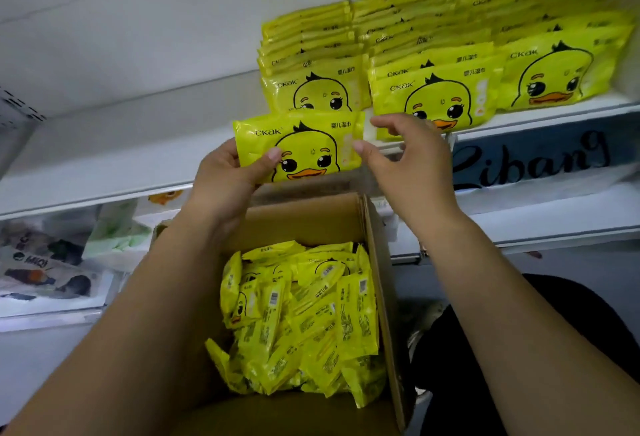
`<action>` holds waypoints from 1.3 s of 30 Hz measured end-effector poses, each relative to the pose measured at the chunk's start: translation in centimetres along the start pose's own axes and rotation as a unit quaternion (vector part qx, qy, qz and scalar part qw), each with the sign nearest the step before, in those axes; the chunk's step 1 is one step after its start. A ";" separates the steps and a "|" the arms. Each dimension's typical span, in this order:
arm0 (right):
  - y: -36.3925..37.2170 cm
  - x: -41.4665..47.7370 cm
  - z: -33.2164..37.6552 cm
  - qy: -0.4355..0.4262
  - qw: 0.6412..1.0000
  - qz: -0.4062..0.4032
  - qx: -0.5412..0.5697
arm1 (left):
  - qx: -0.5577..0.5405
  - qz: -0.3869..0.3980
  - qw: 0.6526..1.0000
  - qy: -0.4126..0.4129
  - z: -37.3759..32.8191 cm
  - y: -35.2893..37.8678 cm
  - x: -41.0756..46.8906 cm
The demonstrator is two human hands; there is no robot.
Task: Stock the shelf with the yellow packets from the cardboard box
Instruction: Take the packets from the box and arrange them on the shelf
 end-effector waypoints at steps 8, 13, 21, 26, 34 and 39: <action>3.7 1.2 -1.6 0.009 0.993 0.090 -0.075 | 0.035 -0.043 0.996 0.062 -0.5 1.6 7.2; 5.5 1.6 -2.1 -0.019 0.982 0.132 -0.137 | 0.102 -0.081 0.988 0.085 0.1 1.5 9.1; 5.7 2.2 -2.6 -0.031 0.982 0.113 -0.151 | 0.160 -0.102 0.976 0.110 -0.6 2.1 10.3; 5.6 2.0 -2.8 -0.033 0.985 0.109 -0.132 | 0.179 -0.145 0.967 0.111 -0.6 2.0 9.9; 5.0 -0.1 -1.3 -0.054 0.985 0.114 -0.118 | 0.235 -0.169 0.948 0.132 -0.2 -0.8 4.6; 7.3 -4.1 -0.1 -0.040 0.972 0.208 -0.099 | 0.264 -0.162 0.948 0.080 3.9 -4.8 -2.3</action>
Point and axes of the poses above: each hand's wrist, its own x-axis towards the middle knuckle, its own y-axis out of the palm, z = x × y, the point moved 9 cm from there along x, towards the middle knuckle, and after that the axes turned 2 degrees about x, right-handed, at the moved point
